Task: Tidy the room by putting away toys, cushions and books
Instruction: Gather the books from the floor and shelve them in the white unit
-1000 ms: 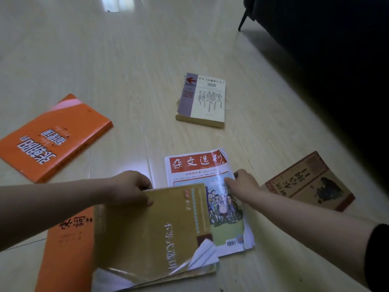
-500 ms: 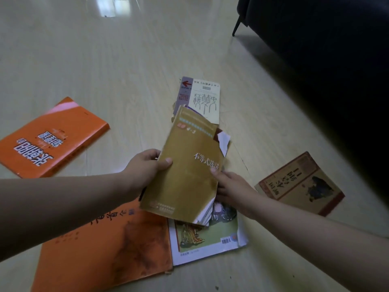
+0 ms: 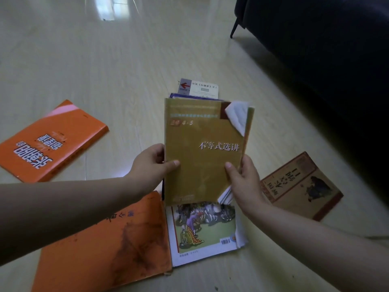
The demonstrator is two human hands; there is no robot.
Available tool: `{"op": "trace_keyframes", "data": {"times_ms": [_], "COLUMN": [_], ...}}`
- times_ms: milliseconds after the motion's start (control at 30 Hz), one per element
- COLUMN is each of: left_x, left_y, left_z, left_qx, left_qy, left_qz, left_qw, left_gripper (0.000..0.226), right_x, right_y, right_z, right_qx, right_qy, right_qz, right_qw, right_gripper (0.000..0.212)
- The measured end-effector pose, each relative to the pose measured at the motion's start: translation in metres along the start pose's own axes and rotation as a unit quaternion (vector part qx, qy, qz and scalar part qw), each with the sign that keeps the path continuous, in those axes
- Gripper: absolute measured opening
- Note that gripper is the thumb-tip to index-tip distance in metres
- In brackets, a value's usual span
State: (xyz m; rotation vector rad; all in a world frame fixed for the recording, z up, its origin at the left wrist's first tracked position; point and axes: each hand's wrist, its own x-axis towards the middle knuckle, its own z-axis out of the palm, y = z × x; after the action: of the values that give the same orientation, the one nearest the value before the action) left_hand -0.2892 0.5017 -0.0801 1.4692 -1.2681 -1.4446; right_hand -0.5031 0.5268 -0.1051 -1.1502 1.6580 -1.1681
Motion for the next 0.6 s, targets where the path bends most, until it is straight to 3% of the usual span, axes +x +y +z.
{"op": "trace_keyframes", "data": {"times_ms": [100, 167, 400, 500, 600], "left_x": [-0.003, -0.006, -0.014, -0.009, -0.003], "left_y": [0.002, -0.002, -0.008, -0.006, -0.003], "left_z": [0.003, 0.005, 0.012, 0.014, 0.013], "left_qx": [0.010, 0.057, 0.124, 0.158, 0.158], "left_qy": [0.041, 0.050, -0.024, -0.027, -0.032], "left_qz": [0.081, 0.100, 0.116, 0.096, 0.060], "left_qw": [0.996, 0.992, 0.985, 0.982, 0.985], "left_gripper": [0.031, 0.032, 0.039, 0.046, 0.033], "right_x": [-0.005, -0.007, -0.012, -0.005, 0.001], "right_y": [-0.009, -0.011, 0.007, 0.006, 0.007], "right_z": [-0.005, -0.007, -0.008, -0.009, -0.009], "right_qx": [-0.019, -0.032, -0.038, -0.052, -0.053], "right_qy": [0.010, -0.012, -0.010, -0.025, -0.031], "right_qz": [-0.100, -0.118, -0.081, -0.053, -0.042], "right_qw": [0.995, 0.992, 0.996, 0.997, 0.997], "right_gripper": [0.018, 0.022, 0.041, 0.028, 0.018]}}
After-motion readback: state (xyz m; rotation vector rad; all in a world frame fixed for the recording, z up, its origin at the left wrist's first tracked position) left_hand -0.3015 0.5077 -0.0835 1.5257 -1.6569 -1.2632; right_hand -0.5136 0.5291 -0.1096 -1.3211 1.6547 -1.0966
